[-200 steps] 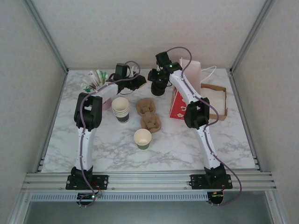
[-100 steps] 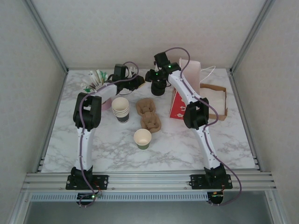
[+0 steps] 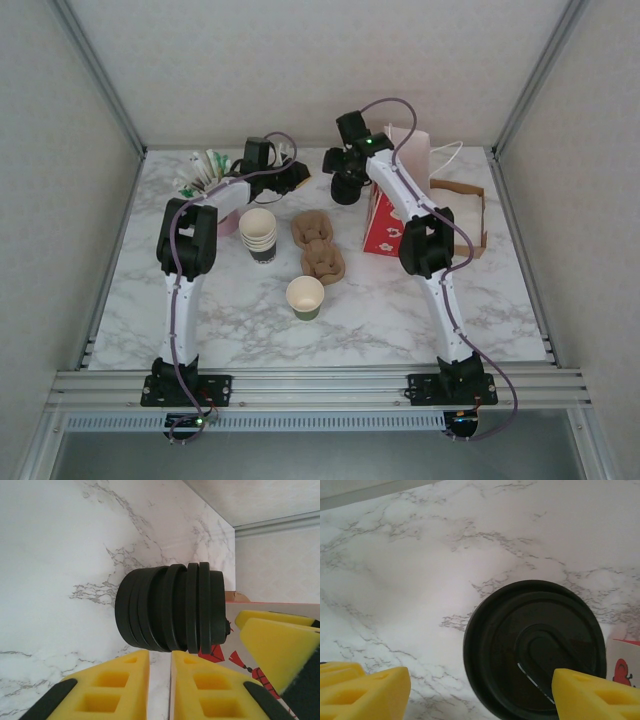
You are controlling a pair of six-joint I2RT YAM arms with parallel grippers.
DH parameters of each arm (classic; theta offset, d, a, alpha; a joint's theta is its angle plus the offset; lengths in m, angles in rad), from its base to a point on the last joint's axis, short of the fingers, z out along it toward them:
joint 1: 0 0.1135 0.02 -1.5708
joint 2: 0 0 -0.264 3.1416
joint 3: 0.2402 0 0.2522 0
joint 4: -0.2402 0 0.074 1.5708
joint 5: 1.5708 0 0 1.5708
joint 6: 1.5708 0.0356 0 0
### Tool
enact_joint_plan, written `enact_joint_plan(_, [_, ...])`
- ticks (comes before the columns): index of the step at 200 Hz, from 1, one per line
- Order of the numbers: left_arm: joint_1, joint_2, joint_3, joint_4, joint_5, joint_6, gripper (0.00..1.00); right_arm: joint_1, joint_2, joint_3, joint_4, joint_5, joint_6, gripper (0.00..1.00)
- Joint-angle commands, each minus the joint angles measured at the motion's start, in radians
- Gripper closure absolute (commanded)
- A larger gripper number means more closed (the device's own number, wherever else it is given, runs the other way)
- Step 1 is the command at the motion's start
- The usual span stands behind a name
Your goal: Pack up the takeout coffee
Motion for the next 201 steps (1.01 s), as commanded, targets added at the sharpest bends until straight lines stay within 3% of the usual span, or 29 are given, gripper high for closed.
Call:
enact_joint_plan(1, [0.003, -0.014, 0.040, 0.010, 0.011, 0.001, 0.81, -0.001, -0.044, -0.026, 0.015, 0.051, 0.018, 0.25])
enact_joint_plan(98, [-0.004, 0.004, 0.060, -0.003, 0.009, 0.009, 0.81, -0.020, -0.060, -0.076, 0.033, 0.109, 0.057, 0.15])
enact_joint_plan(201, [-0.006, 0.005, 0.056, -0.006, 0.007, 0.012, 0.82, -0.039, -0.057, -0.138, 0.111, 0.022, 0.088, 0.22])
